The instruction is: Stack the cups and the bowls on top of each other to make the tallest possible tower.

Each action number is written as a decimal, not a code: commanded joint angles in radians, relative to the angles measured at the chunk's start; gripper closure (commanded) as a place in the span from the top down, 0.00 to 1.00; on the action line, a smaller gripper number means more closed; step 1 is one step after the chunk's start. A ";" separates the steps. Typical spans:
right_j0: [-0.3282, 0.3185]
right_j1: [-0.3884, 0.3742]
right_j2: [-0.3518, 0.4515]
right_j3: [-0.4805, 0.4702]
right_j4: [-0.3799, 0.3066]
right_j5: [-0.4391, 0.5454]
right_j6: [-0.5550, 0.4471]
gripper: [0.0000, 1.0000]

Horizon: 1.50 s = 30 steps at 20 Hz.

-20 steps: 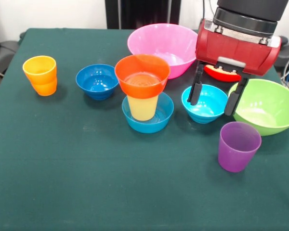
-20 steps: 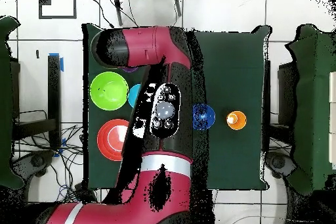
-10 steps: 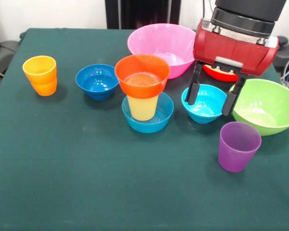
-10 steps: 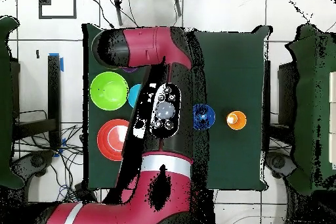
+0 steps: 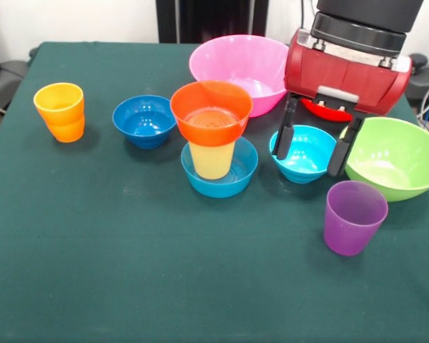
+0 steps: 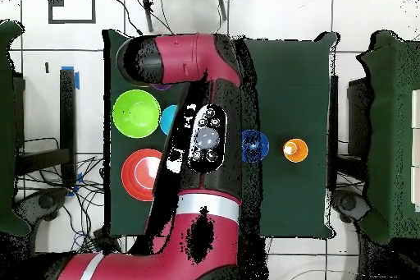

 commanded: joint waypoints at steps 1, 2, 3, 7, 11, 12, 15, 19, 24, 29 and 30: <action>0.016 0.080 0.040 0.096 -0.007 -0.017 0.127 1.00; 0.019 0.082 0.035 0.094 -0.007 -0.017 0.130 1.00; 0.023 0.084 0.029 0.093 -0.010 -0.025 0.136 1.00; 0.034 0.093 0.012 0.084 -0.008 -0.015 0.135 1.00; 0.048 0.103 -0.007 0.075 -0.010 -0.005 0.138 1.00; 0.050 0.105 -0.010 0.075 -0.010 -0.009 0.140 1.00; 0.054 0.111 -0.016 0.079 -0.006 -0.018 0.143 1.00; 0.062 0.117 -0.025 0.084 -0.002 -0.028 0.147 1.00; 0.067 0.105 -0.031 0.102 0.008 -0.032 0.143 1.00; 0.058 0.095 -0.026 0.116 0.011 -0.038 0.128 1.00; 0.056 0.094 -0.025 0.116 0.011 -0.037 0.124 1.00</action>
